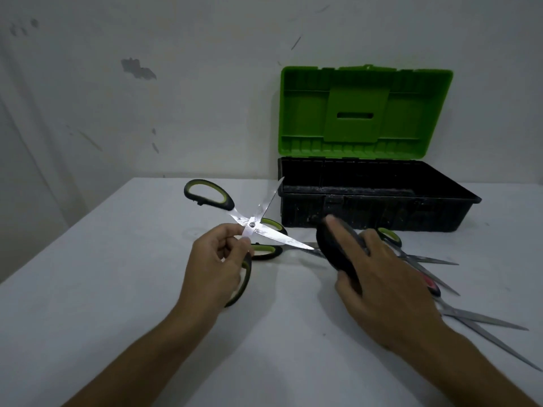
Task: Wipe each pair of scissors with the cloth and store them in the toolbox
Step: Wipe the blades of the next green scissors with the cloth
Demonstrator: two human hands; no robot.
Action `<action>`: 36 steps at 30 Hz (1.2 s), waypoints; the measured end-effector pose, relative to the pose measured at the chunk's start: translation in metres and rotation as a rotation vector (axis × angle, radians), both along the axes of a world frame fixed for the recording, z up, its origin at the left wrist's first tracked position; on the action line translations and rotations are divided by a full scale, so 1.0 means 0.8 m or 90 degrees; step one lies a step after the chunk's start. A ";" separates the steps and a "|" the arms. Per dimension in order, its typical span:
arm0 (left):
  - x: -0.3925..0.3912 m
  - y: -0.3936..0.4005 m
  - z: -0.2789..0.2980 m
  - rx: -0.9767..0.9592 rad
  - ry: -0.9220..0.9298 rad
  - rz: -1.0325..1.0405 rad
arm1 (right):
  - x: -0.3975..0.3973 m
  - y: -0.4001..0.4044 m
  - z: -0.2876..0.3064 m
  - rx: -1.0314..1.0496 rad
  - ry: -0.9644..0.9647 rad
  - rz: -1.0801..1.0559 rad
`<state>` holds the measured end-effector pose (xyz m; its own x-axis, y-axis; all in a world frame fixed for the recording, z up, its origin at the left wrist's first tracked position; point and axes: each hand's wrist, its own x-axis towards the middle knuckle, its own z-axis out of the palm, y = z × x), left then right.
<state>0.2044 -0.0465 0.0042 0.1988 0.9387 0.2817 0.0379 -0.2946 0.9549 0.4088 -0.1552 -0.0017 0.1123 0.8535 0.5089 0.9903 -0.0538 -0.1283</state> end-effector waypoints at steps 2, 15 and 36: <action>0.002 -0.003 0.000 0.031 0.028 0.001 | 0.005 -0.002 0.004 0.029 0.135 0.044; 0.015 -0.032 0.003 0.045 0.095 -0.063 | -0.015 0.006 -0.006 0.066 0.108 0.207; 0.009 -0.036 0.020 -0.008 0.098 -0.127 | 0.003 0.000 0.021 0.256 0.097 0.147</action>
